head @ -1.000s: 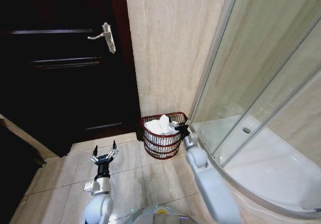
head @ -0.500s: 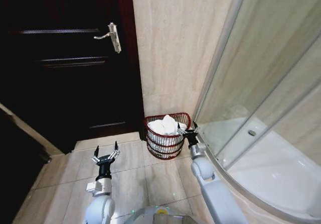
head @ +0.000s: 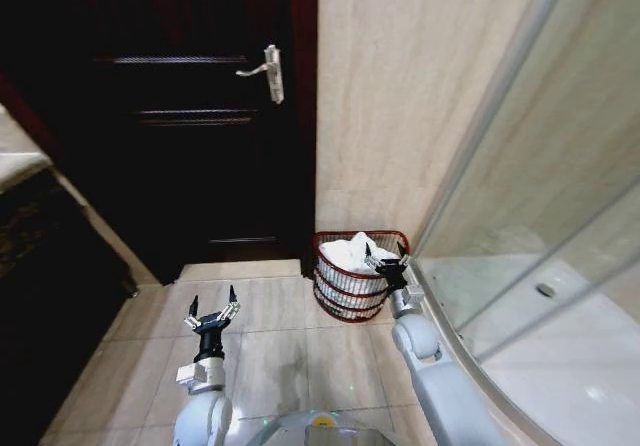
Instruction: Discard the used towel into the hamper.
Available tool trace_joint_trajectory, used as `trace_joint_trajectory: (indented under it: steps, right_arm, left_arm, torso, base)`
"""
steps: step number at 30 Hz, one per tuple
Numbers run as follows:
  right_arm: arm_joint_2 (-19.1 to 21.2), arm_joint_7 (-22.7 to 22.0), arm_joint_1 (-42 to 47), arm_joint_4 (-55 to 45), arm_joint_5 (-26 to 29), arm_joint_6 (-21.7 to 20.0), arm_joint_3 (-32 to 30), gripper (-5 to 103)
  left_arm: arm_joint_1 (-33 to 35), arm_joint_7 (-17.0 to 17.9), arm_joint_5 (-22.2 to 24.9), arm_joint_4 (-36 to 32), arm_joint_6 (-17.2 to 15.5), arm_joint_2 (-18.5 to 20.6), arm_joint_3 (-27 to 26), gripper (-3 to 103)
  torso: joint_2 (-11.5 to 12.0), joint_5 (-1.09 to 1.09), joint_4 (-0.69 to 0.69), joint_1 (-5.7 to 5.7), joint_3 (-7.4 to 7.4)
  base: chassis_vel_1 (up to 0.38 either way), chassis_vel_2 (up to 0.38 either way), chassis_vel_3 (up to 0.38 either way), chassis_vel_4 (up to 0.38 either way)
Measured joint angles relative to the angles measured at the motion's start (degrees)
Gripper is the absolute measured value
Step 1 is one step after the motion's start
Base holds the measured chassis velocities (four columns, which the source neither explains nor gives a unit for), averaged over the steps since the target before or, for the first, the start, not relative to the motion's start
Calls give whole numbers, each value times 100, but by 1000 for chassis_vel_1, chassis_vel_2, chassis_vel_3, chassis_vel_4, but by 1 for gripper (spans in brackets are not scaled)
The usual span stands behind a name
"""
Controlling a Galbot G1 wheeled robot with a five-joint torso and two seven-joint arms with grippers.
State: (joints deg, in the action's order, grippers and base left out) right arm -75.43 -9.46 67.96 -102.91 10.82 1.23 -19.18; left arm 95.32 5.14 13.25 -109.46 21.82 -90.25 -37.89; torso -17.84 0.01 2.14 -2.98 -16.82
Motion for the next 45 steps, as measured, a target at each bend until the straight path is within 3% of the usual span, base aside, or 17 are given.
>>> trace_joint_trajectory:
  steps: [7,45]
  right_arm:
    - [-60,75,-29,74,-12,-191,-150,100]
    - [-133,-90,16,-11,-158,-195,127,100]
  left_arm:
    - [-53,46,-28,120,180,-20,25,100]
    - [-48,32,-105,55,193,0,52,100]
  torso:
    - [0,-1,-3,0,0]
    - [0,-1,-1,0,0]
  base:
    - [27,25,17,29]
    - [0,0,0,0]
